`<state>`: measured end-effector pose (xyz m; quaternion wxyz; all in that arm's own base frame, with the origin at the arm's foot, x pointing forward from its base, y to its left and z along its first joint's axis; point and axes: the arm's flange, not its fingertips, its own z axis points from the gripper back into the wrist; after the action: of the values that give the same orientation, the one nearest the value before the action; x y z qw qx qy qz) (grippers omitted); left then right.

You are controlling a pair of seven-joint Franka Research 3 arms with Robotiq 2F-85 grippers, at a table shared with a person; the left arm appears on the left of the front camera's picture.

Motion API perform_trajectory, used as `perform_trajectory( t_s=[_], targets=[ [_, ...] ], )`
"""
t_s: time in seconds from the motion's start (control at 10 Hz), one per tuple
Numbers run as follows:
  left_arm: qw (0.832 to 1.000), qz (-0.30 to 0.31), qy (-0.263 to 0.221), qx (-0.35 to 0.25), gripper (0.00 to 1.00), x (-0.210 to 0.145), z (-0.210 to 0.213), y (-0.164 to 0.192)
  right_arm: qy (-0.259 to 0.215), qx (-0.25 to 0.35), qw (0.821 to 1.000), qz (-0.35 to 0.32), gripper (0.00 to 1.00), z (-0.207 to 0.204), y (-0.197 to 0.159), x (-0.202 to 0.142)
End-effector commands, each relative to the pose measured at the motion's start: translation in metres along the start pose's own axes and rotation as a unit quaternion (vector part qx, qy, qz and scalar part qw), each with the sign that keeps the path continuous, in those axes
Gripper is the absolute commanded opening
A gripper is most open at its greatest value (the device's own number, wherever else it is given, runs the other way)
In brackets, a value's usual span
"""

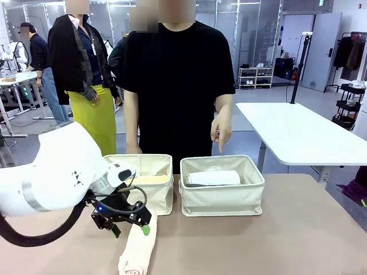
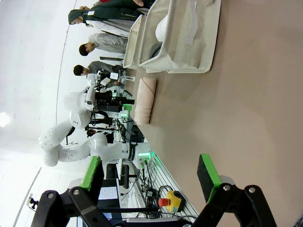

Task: Divide the towels into two baskets.
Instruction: Pick up one hotel-folded towel from the bottom of the table and place it in the Fabric basket indicated by the person.

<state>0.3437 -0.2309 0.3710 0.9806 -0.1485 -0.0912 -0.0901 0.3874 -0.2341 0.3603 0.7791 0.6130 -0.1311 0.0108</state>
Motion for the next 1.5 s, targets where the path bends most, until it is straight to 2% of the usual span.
perform_trajectory(
  t_s=[0.0,0.2,0.4,0.7,1.0,1.1,1.2,1.3,1.4],
  targets=[
    [0.998,0.025,-0.010,0.050,1.00,-0.012,-0.009,-0.011,-0.001,-0.008,1.000,-0.011,1.00,-0.003,0.005,-0.003],
    [0.996,0.044,-0.017,0.079,1.00,-0.011,-0.020,-0.021,-0.001,-0.008,1.000,-0.011,1.00,-0.003,0.005,-0.003],
    [0.995,0.043,-0.003,0.095,1.00,-0.007,-0.031,-0.024,-0.001,-0.008,1.000,-0.011,1.00,-0.003,0.005,-0.003],
    [0.995,0.027,0.024,0.090,1.00,-0.003,-0.055,-0.023,-0.001,-0.008,1.000,-0.011,1.00,-0.003,0.005,-0.003],
    [0.995,0.007,0.030,0.092,1.00,-0.004,-0.065,-0.029,-0.001,-0.008,1.000,-0.011,1.00,-0.003,0.005,-0.003],
    [0.995,0.006,0.029,0.095,0.90,-0.003,-0.066,-0.029,-0.001,-0.008,1.000,-0.011,1.00,-0.003,0.005,-0.003],
    [0.995,0.001,0.028,0.098,0.84,-0.004,-0.066,-0.032,-0.001,-0.008,1.000,-0.011,1.00,-0.003,0.005,-0.003],
    [0.994,-0.001,0.026,0.103,0.73,-0.005,-0.066,-0.034,-0.001,-0.008,1.000,-0.011,1.00,-0.003,0.005,-0.003],
    [0.994,-0.002,0.026,0.104,0.67,-0.006,-0.064,-0.036,-0.001,-0.008,1.000,-0.011,1.00,-0.003,0.005,-0.003]
  ],
)
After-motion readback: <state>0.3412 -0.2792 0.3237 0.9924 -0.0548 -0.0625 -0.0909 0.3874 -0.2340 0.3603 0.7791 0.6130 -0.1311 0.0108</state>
